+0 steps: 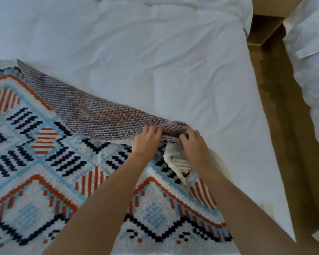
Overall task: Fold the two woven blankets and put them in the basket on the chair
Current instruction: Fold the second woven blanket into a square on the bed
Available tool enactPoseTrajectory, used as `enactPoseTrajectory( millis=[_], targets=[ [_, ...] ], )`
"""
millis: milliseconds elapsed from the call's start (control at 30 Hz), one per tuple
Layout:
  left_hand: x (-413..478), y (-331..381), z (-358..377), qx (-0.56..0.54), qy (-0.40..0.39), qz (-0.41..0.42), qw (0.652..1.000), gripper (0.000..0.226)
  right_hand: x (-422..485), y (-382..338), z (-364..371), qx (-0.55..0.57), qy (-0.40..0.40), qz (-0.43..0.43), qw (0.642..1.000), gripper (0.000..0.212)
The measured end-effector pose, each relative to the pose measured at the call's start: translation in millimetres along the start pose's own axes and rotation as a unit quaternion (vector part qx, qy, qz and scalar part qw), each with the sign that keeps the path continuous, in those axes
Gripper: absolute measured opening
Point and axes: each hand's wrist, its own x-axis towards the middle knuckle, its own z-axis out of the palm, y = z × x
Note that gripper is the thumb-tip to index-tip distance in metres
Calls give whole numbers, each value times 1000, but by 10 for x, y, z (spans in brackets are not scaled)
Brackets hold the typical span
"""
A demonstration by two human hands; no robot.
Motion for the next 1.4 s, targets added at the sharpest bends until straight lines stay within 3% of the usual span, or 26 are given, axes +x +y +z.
enactPoseTrajectory(
  millis=[200,467,633,767,933,1200,1400],
  targets=[
    [904,58,-740,-38,61,-32,997,44,980,525,-527,-51,56,61,995,36],
    [1515,171,-592,-18,21,-20,999,51,1066,781,-147,-26,-90,177,980,47],
    [1755,129,-430,53,21,-13,998,40,981,983,192,21,-139,182,973,23],
    [1964,152,-430,23,1,-37,999,39,1174,968,296,90,-116,182,972,17],
    [2293,215,-590,-6,3,-41,999,38,1559,1353,102,100,-92,192,972,18],
    [3241,534,-1067,-40,121,4,992,45,2537,2390,-426,3,-13,170,985,21],
    [3391,483,-533,-46,48,7,998,58,2616,2351,100,-96,25,126,987,25]
  ],
)
